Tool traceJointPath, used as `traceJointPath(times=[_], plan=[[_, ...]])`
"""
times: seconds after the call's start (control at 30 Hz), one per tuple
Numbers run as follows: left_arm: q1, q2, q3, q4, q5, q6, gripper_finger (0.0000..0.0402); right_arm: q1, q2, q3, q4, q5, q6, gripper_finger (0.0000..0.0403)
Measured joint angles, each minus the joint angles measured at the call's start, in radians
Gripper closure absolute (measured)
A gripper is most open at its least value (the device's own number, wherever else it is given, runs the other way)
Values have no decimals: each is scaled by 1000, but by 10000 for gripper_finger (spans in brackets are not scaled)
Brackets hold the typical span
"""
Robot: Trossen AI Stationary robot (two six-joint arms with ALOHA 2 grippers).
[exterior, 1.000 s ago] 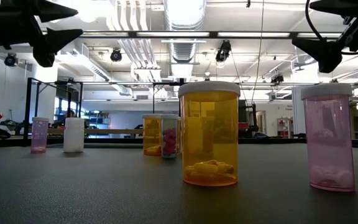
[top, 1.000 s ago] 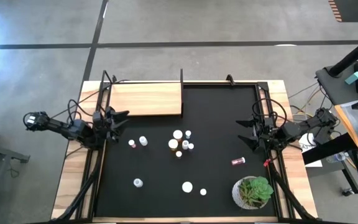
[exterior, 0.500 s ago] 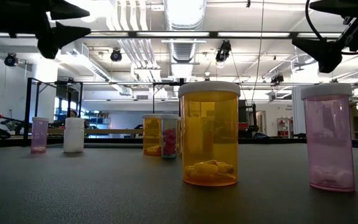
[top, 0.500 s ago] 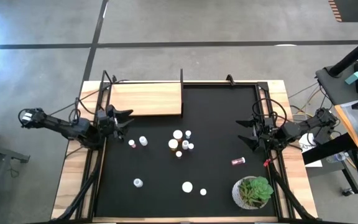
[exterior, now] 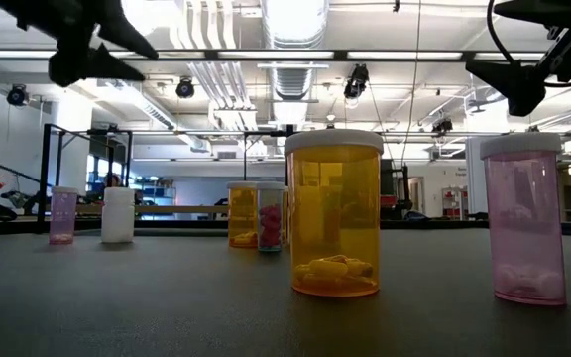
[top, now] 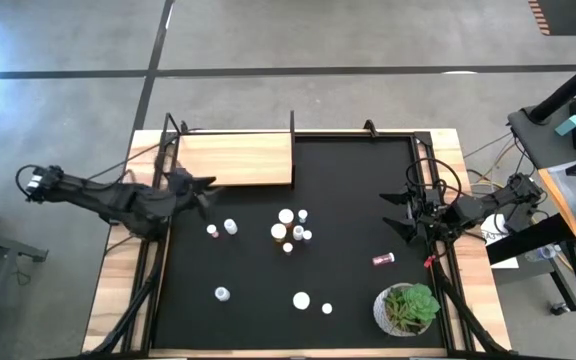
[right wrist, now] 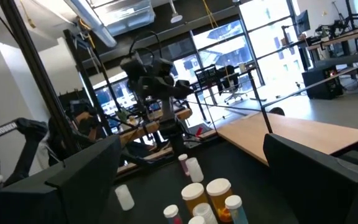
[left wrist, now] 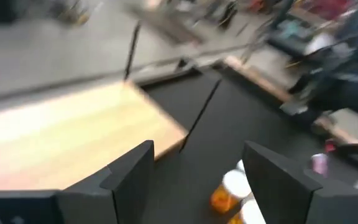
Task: Pick and place medicine bottles onto shelf by color
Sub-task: Put the top left white pill bottle on the shelf
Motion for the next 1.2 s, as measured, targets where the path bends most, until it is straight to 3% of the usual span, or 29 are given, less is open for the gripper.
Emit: traceJointPath(times=[0.17, 0.4, 0.87, 1.03, 1.2], plan=[[70, 109, 103, -237, 59, -256, 173, 0, 0, 0, 0, 0, 0, 19], [263, 228, 202, -450, 291, -472, 173, 0, 0, 0, 0, 0, 0, 19], [627, 495, 320, -500, 782, -562, 173, 0, 2, 0, 0, 0, 0, 19], [683, 641, 343, -546, 964, -561, 173, 0, 2, 0, 0, 0, 0, 19], [683, 749, 352, -572, 1052, -563, 173, 0, 2, 0, 0, 0, 0, 19]])
